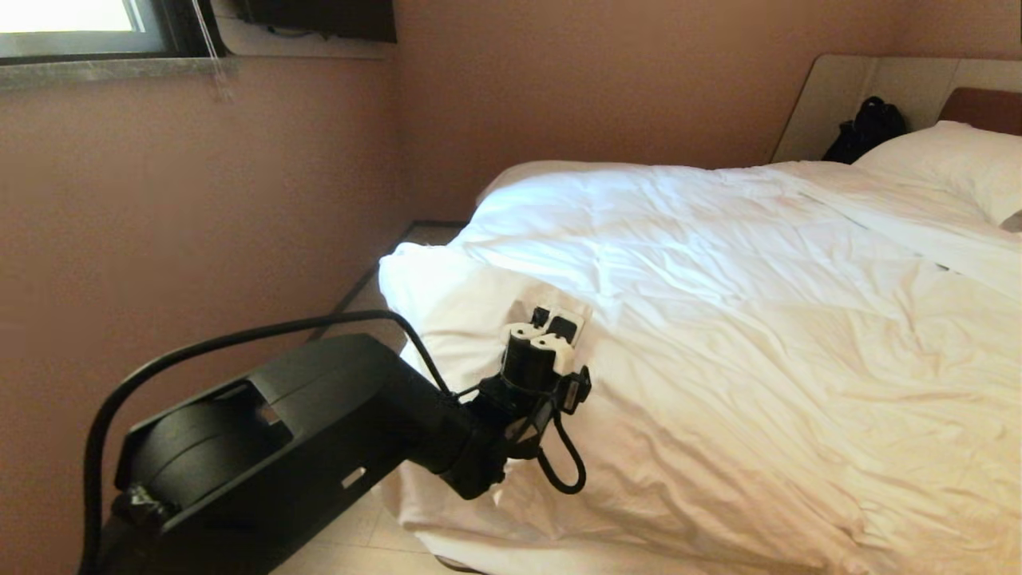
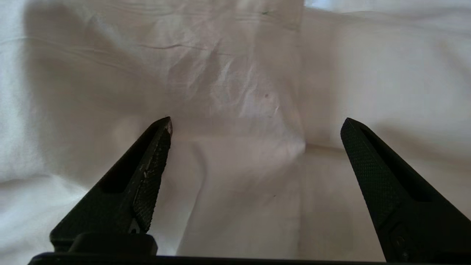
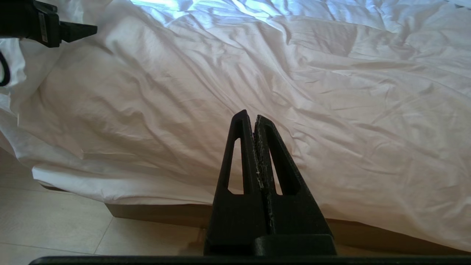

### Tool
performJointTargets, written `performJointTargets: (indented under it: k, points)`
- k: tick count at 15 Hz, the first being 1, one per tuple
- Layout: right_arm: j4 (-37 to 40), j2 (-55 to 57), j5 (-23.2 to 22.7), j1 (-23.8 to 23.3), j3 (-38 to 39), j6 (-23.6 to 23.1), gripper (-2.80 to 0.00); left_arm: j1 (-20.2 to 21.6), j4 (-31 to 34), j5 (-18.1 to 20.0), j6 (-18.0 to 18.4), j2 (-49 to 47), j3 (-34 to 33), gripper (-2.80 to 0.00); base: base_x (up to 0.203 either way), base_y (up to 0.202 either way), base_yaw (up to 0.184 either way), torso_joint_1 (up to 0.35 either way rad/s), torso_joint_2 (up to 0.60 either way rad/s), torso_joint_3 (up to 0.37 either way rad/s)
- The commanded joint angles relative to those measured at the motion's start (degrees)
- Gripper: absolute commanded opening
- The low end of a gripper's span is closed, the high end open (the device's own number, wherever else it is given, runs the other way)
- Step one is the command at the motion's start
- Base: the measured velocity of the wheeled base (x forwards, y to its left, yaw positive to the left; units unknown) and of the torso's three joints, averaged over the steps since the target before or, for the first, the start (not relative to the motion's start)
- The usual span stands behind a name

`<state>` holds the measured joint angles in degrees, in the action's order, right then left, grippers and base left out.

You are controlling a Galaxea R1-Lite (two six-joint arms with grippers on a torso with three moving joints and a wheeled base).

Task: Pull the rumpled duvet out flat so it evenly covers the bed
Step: Hold the folded corner of the quilt, then flatten the corners of the folded blanket

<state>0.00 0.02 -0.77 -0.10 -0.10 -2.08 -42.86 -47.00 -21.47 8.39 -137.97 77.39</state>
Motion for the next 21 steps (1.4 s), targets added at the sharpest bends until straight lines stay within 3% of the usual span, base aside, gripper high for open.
performJointTargets:
  k: [1,4,10,11,21]
  points:
    - [0.0,0.0,0.0,0.0,0.0,0.0,-2.8,0.0,-0.9,-1.7,1.3,-1.5,0.4,0.0,0.0,0.0,0.0,0.0,0.0,0.0]
    - [0.0,0.0,0.0,0.0,0.0,0.0,-2.8,0.0,-5.8,-7.3,6.2,-4.1,2.2,0.0,0.0,0.0,0.0,0.0,0.0,0.0]
    - [0.0,0.0,0.0,0.0,0.0,0.0,-2.8,0.1,-5.8,-10.7,7.8,-4.1,2.2,0.0,0.0,0.0,0.0,0.0,0.0,0.0]
    - [0.0,0.0,0.0,0.0,0.0,0.0,-2.8,0.2,-5.8,-10.9,7.8,-4.1,2.2,-2.8,0.0,0.0,0.0,0.0,0.0,0.0]
    - [0.0,0.0,0.0,0.0,0.0,0.0,-2.8,2.9,-6.1,-12.9,7.6,-1.2,1.5,-2.8,0.0,0.0,0.0,0.0,0.0,0.0]
